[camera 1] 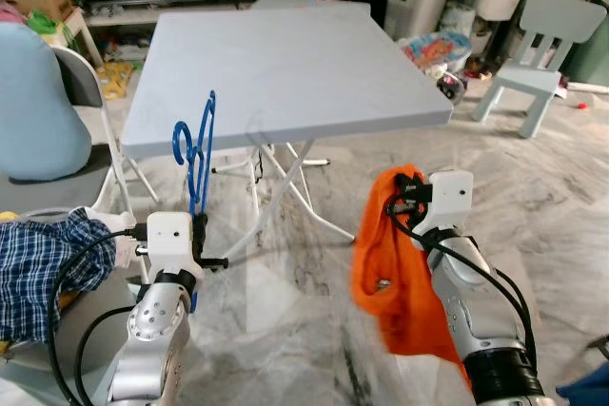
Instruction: Hang hanger
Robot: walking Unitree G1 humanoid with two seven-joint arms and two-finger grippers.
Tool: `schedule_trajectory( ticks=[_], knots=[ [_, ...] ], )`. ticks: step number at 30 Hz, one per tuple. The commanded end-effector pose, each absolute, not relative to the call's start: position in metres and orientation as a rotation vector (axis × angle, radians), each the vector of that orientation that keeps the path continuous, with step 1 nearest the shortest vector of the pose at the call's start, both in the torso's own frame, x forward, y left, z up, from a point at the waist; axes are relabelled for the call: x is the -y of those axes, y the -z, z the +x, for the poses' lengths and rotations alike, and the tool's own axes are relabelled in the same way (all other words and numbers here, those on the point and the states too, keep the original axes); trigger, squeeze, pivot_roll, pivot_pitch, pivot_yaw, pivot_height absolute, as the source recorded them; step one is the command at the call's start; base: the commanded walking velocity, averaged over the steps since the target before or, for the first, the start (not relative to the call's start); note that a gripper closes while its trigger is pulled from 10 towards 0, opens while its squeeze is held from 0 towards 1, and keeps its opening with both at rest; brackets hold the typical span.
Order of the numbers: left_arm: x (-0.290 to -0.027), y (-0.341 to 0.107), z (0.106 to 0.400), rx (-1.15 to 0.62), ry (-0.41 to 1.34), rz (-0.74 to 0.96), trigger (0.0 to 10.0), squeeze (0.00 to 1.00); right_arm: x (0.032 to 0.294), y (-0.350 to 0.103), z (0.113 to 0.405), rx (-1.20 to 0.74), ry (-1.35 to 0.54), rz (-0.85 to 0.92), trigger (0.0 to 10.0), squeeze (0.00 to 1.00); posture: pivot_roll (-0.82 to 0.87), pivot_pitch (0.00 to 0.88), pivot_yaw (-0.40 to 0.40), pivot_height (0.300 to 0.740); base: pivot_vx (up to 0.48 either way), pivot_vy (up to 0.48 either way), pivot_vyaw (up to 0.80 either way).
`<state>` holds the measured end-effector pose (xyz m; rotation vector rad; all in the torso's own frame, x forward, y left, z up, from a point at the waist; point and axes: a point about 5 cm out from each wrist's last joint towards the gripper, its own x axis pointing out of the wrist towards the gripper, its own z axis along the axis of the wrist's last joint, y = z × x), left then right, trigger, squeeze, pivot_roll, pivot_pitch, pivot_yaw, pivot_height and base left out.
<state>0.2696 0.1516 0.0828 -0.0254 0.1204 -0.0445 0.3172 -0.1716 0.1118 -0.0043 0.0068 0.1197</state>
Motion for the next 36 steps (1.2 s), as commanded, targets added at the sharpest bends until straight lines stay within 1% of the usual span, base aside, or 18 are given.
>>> schedule_trajectory(
  ticks=[1, 6, 16, 21, 36],
  knots=[
    [-0.162, -0.084, 0.27, -0.12, 0.022, -0.012, 10.0, 0.0, 0.161, -0.124, 0.322, 0.041, -0.156, 0.017, 0.0, 0.0, 0.1, 0.0, -0.013, 0.74, 0.356, 0.0, 0.0],
    [-0.162, -0.083, 0.268, -0.124, 0.024, -0.015, 10.0, 0.0, 0.156, -0.122, 0.32, 0.031, -0.189, 0.012, 0.0, 0.0, 0.1, 0.0, -0.017, 0.74, 0.368, 0.0, 0.0],
    [-0.163, -0.088, 0.268, -0.103, 0.02, -0.01, 10.0, 0.0, 0.149, -0.128, 0.323, 0.061, -0.223, 0.026, 0.0, 0.0, 0.11, 0.0, -0.024, 0.74, 0.398, 0.0, 0.48],
    [-0.161, -0.099, 0.271, -0.065, 0.034, -0.009, 10.0, 0.0, 0.143, -0.132, 0.326, 0.08, -0.243, 0.04, 0.0, 0.0, 0.12, 0.0, -0.025, 0.74, 0.439, 0.0, 0.0],
    [-0.161, -0.096, 0.271, -0.09, 0.037, -0.016, 10.0, 0.0, 0.137, -0.127, 0.325, 0.073, -0.238, 0.058, 0.0, 0.0, 0.12, 0.0, -0.016, 0.74, 0.428, 0.0, 0.0]
  ],
)
